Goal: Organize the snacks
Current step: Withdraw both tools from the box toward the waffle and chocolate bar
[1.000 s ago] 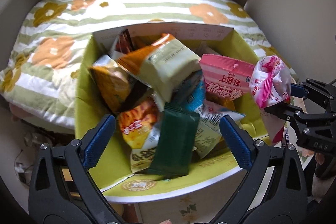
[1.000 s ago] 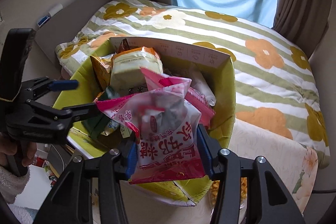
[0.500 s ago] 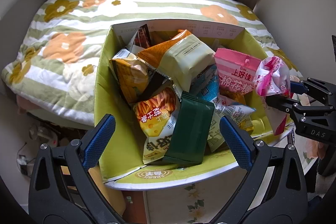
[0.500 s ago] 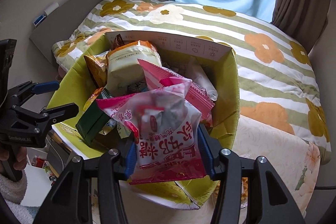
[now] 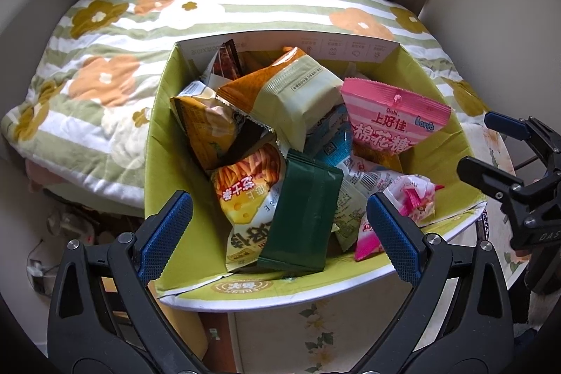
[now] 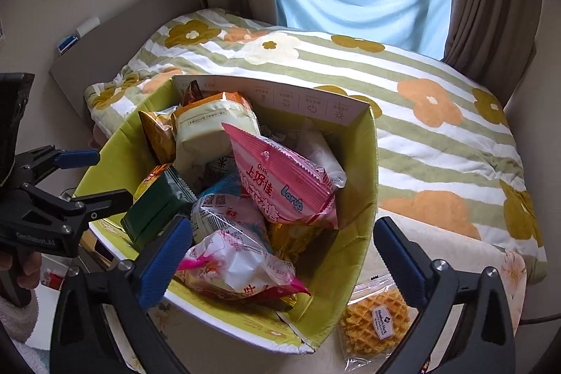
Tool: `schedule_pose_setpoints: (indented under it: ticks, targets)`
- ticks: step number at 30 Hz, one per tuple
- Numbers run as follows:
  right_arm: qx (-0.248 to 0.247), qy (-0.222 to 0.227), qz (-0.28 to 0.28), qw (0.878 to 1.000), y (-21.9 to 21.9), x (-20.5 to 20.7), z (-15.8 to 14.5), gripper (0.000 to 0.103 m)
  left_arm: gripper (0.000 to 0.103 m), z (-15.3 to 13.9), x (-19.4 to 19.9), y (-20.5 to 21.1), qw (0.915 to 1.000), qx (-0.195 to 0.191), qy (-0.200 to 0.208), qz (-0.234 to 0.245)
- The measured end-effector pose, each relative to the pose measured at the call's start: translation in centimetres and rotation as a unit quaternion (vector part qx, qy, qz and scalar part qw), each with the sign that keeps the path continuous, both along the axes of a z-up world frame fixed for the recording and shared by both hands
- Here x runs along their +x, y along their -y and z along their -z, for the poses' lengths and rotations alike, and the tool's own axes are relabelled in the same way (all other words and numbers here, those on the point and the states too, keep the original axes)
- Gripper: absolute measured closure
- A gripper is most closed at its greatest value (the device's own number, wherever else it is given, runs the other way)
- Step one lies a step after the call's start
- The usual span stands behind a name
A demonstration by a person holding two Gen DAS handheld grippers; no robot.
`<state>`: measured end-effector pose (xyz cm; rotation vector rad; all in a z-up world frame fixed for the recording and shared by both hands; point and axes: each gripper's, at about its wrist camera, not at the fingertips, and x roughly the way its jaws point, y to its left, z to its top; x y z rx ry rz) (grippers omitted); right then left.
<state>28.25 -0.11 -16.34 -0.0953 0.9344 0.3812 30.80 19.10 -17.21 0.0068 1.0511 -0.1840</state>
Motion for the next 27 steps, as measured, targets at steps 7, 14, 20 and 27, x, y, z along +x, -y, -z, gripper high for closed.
schedule_pose_setpoints:
  ticks: [7, 14, 20, 27]
  targets:
    - [0.002, 0.002, 0.012, 1.0, 1.3, -1.1, -1.6, 0.0, 0.004, -0.7, -1.1, 0.8, 0.9998, 0.007, 0.02, 0.0]
    - [0.012, 0.013, 0.031, 0.999, 5.2, -2.4, -3.5, 0.0, 0.004, -2.6, -2.8, 3.1, 0.9988, 0.013, 0.045, -0.011]
    - [0.001, 0.031, 0.058, 0.998, 10.5, -4.1, -4.7, 0.0, 0.004, -3.3, -5.1, 7.2, 0.9982, 0.017, 0.055, -0.016]
    - [-0.015, 0.001, 0.069, 0.997, 16.9, -6.6, -2.9, 0.0, 0.004, -1.9, -7.3, 13.8, 0.9992, -0.009, 0.025, -0.029]
